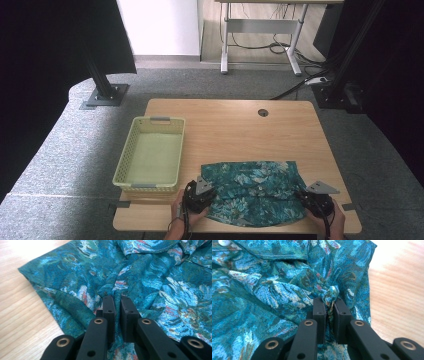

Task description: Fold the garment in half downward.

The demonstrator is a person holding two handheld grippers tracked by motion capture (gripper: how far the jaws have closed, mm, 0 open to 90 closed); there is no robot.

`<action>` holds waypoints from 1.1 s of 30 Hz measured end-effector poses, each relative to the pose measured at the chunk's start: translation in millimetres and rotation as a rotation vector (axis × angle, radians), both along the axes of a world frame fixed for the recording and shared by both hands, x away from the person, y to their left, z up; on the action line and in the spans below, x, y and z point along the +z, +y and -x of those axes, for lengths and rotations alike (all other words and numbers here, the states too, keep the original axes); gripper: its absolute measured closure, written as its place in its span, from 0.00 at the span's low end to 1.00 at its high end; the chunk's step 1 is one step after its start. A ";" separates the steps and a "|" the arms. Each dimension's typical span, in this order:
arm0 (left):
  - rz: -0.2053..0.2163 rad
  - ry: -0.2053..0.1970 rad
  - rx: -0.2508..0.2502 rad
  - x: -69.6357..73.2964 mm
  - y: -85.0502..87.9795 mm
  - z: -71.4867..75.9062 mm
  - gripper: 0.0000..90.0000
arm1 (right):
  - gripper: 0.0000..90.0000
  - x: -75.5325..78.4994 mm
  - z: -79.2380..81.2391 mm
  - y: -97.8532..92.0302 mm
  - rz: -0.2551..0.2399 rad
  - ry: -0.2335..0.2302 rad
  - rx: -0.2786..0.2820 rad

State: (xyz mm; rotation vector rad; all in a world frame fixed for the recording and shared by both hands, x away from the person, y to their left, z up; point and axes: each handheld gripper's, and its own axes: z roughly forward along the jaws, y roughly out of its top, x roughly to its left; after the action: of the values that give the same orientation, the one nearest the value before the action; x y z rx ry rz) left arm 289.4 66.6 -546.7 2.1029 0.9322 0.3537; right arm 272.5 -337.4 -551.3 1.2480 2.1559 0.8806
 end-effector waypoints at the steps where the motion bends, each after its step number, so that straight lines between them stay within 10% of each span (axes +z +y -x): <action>1: 0.001 0.004 0.002 -0.7 -1.0 -0.7 0.93 | 0.90 -0.3 -0.1 0.3 0.012 -0.008 0.003; 13: 0.041 0.031 0.016 -5.2 -0.7 0.6 0.85 | 0.74 -1.5 3.6 -9.1 -0.041 -0.006 -0.001; 18: 0.085 -0.034 0.039 4.0 2.9 11.6 0.64 | 0.50 5.9 9.1 -12.4 -0.098 -0.039 -0.015; 25: 0.128 -0.091 0.037 23.6 7.8 22.9 0.56 | 0.46 29.9 17.2 -16.2 -0.168 -0.112 -0.025; 33: 0.103 -0.008 -0.051 35.5 -23.1 -4.9 0.47 | 0.46 34.9 -3.7 4.3 -0.158 -0.053 0.029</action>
State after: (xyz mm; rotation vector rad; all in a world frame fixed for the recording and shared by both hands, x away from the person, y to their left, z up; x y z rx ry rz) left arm 294.3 43.5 -511.2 2.0259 0.8715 0.2821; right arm 276.2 -333.2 -516.4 1.2557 2.1018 1.1017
